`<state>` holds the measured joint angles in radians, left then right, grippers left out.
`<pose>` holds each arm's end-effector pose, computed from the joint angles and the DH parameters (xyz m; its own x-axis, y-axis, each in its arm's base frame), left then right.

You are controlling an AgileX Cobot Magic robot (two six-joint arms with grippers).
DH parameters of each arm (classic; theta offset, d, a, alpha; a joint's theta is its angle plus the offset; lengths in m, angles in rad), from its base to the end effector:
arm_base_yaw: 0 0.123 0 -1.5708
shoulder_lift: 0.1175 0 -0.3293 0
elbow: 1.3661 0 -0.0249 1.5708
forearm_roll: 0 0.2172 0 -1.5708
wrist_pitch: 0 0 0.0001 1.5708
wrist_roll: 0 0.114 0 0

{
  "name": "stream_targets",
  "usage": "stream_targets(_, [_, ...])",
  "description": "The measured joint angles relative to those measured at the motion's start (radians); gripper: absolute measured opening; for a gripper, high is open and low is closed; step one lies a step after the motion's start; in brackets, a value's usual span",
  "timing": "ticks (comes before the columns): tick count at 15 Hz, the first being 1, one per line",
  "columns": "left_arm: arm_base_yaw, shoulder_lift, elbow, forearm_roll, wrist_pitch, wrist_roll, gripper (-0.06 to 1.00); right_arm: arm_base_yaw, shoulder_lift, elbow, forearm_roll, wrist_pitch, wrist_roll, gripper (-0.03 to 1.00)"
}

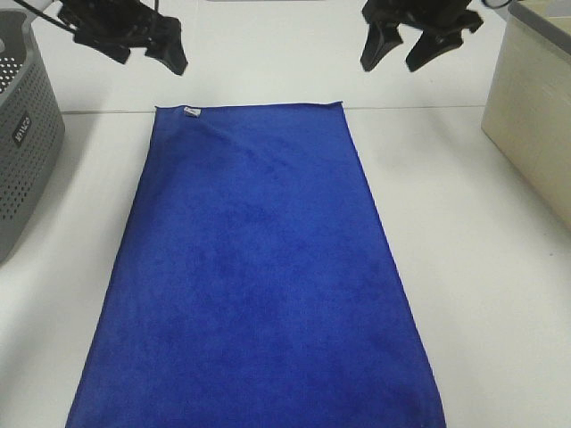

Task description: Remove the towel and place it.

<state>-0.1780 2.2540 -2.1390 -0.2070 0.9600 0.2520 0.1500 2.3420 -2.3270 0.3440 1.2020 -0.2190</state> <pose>0.5054 -0.1104 0.2779 -0.7738 0.2712 -0.5725 0.3724 0.9258 -0.0647 0.5074 0.1130 0.2742 -0.8562 -0.2162 -0.4692 -0.3593 0.9018 0.2402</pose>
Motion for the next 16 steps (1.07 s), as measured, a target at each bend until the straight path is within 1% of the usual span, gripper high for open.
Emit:
stream_targets(1, [0.001, -0.054, -0.001, 0.044, 0.053, -0.050, 0.87, 0.000, -0.065, 0.000, -0.036, 0.004, 0.050, 0.74])
stream_targets(3, [0.006, -0.146, -0.004, 0.103, 0.180, -0.108, 0.87, 0.000, -0.159, 0.000, -0.061, 0.006, 0.100, 0.74])
stream_targets(4, [0.017, -0.180, -0.004, 0.125, 0.226, -0.133, 0.87, 0.000, -0.200, 0.000, -0.079, 0.007, 0.112, 0.74])
stream_targets(5, [0.029, -0.197, -0.004, 0.132, 0.237, -0.146, 0.87, -0.003, -0.225, 0.000, -0.089, 0.007, 0.117, 0.73])
stream_targets(6, [0.069, -0.221, -0.004, 0.156, 0.247, -0.172, 0.87, -0.016, -0.274, 0.000, -0.092, 0.012, 0.125, 0.72])
stream_targets(7, [0.153, -0.251, -0.004, 0.177, 0.248, -0.192, 0.87, -0.035, -0.302, 0.000, -0.092, 0.014, 0.129, 0.71])
stream_targets(9, [0.265, -0.286, -0.004, 0.189, 0.250, -0.196, 0.87, -0.100, -0.348, 0.004, -0.092, 0.015, 0.154, 0.70])
stream_targets(10, [0.301, -0.309, -0.003, 0.189, 0.251, -0.196, 0.87, -0.129, -0.375, 0.026, -0.095, 0.015, 0.161, 0.70])
stream_targets(11, [0.327, -0.336, 0.017, 0.176, 0.250, -0.183, 0.87, -0.148, -0.417, 0.071, -0.105, 0.015, 0.168, 0.70])
stream_targets(12, [0.340, -0.378, 0.074, 0.164, 0.249, -0.166, 0.87, -0.152, -0.480, 0.158, -0.111, 0.013, 0.173, 0.70])
stream_targets(13, [0.342, -0.431, 0.157, 0.164, 0.249, -0.151, 0.87, -0.151, -0.553, 0.280, -0.111, 0.014, 0.176, 0.72])
stream_targets(14, [0.342, -0.504, 0.268, 0.166, 0.249, -0.139, 0.87, -0.151, -0.639, 0.405, -0.111, 0.014, 0.177, 0.74])
stream_targets(16, [0.342, -0.674, 0.464, 0.207, 0.253, -0.137, 0.87, -0.151, -0.855, 0.674, -0.111, 0.015, 0.179, 0.76])
